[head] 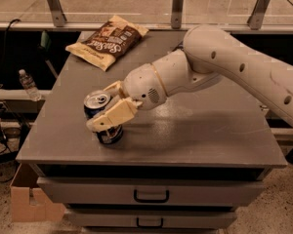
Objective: Pick pepsi can
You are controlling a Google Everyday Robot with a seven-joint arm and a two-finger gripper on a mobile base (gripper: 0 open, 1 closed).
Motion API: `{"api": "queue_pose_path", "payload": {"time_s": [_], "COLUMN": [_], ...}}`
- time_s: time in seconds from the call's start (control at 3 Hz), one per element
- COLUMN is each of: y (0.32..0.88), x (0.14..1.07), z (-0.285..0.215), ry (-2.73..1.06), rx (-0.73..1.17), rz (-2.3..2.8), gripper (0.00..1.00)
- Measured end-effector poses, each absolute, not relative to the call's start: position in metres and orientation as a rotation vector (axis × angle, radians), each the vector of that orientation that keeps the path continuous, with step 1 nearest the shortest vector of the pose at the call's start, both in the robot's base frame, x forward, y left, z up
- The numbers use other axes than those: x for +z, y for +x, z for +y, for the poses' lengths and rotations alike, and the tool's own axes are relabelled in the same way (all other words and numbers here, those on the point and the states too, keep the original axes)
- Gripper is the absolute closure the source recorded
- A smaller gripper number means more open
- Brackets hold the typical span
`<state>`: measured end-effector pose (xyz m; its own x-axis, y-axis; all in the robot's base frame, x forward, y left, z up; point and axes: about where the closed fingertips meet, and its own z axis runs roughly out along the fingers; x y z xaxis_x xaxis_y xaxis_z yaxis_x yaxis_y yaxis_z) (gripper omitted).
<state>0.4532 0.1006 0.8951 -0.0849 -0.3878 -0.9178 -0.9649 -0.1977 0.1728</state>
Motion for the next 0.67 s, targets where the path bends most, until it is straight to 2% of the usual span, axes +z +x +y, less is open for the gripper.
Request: {"api": "queue_pose_path", "payload": {"time_s": [0.33, 0.67], "y": [0.456, 0.474], "x": [0.906, 0.927], "z": [0.098, 0.088], "ry": [-1.58, -1.547], "rx": [1.275, 1.243], "rz": [1.464, 1.438], "gripper": [0.87, 1.0]}}
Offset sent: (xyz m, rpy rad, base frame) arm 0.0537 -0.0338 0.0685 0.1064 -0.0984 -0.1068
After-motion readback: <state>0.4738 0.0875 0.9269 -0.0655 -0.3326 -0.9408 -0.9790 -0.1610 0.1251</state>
